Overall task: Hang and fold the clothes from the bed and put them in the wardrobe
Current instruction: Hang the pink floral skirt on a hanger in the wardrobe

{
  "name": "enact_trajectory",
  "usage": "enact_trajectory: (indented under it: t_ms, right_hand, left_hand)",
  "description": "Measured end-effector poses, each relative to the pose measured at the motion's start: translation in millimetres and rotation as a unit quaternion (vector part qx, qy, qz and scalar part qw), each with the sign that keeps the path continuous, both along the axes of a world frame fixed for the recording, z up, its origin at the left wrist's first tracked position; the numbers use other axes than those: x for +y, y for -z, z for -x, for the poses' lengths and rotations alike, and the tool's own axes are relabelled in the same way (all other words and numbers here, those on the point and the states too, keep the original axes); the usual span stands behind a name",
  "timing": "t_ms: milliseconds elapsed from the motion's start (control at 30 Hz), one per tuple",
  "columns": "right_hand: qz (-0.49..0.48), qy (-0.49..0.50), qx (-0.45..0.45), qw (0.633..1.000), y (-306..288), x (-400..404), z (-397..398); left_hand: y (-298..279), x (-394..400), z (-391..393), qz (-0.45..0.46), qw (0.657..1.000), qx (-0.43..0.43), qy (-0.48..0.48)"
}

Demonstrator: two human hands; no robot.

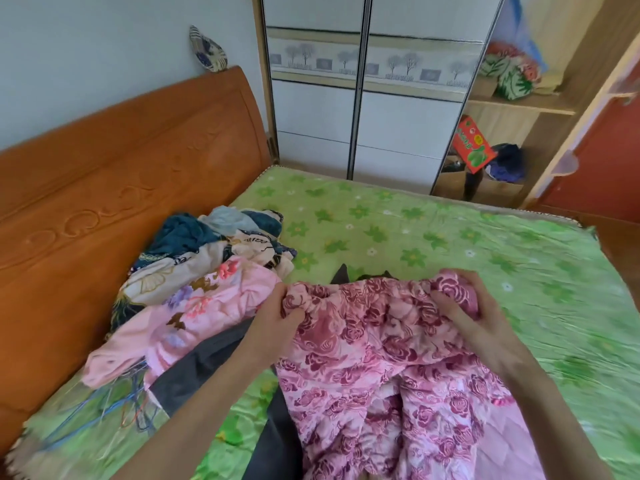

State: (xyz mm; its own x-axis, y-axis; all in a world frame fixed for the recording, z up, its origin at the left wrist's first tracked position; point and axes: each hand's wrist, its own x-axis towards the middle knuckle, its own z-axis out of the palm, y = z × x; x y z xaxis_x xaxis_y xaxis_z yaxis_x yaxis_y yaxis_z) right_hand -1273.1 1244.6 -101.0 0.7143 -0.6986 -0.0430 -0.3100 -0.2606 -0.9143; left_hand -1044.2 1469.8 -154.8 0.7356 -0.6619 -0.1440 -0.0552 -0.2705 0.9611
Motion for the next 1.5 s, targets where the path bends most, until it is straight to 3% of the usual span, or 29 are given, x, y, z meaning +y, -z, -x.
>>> enact_trajectory:
  t_ms: [133,233,467,700,867,1133,1500]
  right_hand:
    - [0.044,0.042,-0.068,0.996,-34.2,33.9,30.9]
    - [0.092,0.069,-0.097,0.989,-53.6,54.7,57.0]
    - [0.129,0.122,-0.084,0.981,-67.7,109.1,110.6]
    - [0.118,0.157,-0.047,0.979,-85.7,188.2,141.3]
    - [0.2,0.264,-0.054,0.942,-97.8,235.4,193.6]
    - [0.17,0.369,-0.042,0.913,-116.7,304.5,292.5]
    - [0.248,0.55,-0.071,0.794,-122.6,362.6,432.8]
  left_hand:
    - [-31.3,24.6,24.0,0.005,0.997,-0.002,0.082]
    - [-48.1,37.0,37.0,0.023,0.995,-0.064,0.074]
    - [-75.5,65.3,49.0,0.089,0.981,-0.135,0.108]
    - [-100.1,80.8,68.2,0.162,0.965,-0.113,0.175]
    - [-110.8,78.4,95.9,0.2,0.945,-0.066,0.248]
    - [-121.8,54.3,185.3,0.221,0.898,-0.055,0.377]
    - [-150.7,19.6,357.2,0.286,0.829,-0.088,0.472]
